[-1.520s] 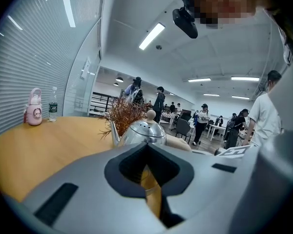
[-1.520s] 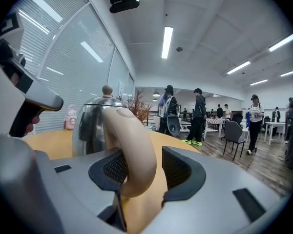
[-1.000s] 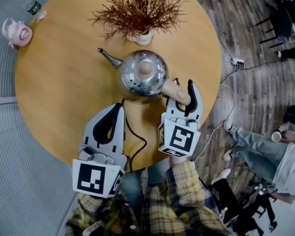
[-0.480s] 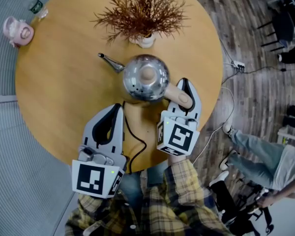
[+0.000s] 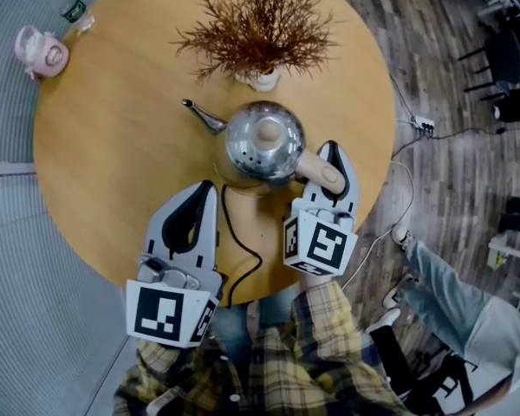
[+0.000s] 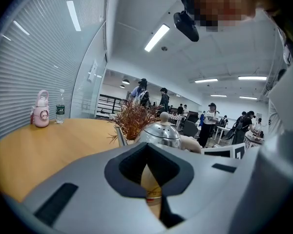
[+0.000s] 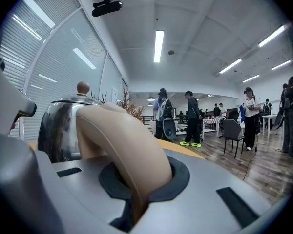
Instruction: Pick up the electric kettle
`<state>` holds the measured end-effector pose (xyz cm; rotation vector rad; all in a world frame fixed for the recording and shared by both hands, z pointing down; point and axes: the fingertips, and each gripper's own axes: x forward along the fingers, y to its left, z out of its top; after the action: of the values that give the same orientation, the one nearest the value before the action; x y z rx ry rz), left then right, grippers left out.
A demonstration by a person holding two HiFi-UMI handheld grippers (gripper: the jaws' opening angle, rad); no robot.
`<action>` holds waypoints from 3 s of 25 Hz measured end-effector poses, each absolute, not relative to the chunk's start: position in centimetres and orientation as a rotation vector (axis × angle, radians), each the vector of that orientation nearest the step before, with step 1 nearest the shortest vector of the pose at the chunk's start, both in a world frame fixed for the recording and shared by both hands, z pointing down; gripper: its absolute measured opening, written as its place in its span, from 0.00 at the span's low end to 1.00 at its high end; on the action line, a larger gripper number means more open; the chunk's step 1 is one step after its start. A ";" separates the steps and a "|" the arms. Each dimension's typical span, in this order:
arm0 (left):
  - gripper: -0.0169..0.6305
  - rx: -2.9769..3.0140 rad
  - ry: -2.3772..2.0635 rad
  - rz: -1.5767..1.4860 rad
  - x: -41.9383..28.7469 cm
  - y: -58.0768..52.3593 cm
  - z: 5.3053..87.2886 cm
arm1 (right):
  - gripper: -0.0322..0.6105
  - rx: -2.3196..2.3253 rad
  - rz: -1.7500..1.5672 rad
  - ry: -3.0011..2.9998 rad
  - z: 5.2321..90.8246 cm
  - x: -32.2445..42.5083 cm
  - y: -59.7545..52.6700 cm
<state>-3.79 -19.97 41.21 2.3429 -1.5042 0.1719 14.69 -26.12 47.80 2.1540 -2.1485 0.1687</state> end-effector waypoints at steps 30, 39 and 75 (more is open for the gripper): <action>0.03 2.444 -1.616 0.013 -1.8 -19.2 28.2 | 0.10 2.104 0.028 -2.314 30.5 18.3 -23.9; 0.03 2.520 -1.609 0.021 -0.3 -15.5 24.6 | 0.10 2.143 -0.035 -2.326 24.8 21.7 -18.9; 0.03 2.554 -1.568 0.001 0.7 -15.2 25.9 | 0.10 2.102 -0.075 -2.352 23.3 23.2 -15.3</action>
<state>0.74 -15.20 25.92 2.5544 -1.5679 0.0011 23.22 -15.34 23.32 2.1016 -2.3523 -0.0754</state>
